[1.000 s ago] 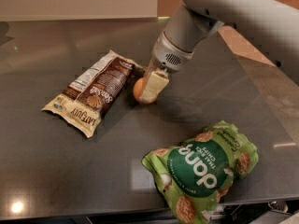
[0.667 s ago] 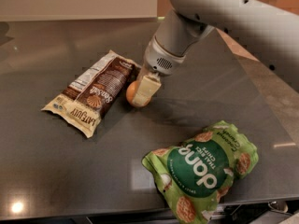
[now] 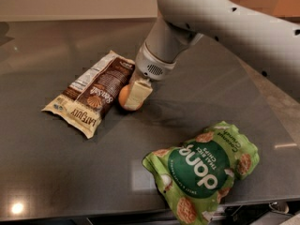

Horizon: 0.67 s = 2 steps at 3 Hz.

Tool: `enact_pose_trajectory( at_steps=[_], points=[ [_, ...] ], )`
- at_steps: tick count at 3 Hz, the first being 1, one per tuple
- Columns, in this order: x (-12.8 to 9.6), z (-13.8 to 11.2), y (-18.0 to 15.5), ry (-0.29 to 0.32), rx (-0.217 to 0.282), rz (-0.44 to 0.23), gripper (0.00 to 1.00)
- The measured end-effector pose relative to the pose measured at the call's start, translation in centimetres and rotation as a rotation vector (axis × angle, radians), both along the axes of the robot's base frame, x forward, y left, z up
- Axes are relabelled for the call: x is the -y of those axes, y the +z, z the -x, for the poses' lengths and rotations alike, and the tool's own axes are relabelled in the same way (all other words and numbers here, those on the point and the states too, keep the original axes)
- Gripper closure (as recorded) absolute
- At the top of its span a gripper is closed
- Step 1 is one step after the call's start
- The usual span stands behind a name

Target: Move orange near brown chip bag

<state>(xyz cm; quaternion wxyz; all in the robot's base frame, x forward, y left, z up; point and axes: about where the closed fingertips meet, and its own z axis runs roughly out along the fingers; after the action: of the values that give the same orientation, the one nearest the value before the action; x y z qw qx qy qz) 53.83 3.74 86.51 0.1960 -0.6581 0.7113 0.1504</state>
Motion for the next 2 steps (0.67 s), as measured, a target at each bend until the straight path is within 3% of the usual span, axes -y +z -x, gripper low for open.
enact_pose_trajectory(
  at_steps=[2],
  points=[
    [-0.92, 0.05, -1.23, 0.021, 0.012, -0.004, 0.12]
  ],
)
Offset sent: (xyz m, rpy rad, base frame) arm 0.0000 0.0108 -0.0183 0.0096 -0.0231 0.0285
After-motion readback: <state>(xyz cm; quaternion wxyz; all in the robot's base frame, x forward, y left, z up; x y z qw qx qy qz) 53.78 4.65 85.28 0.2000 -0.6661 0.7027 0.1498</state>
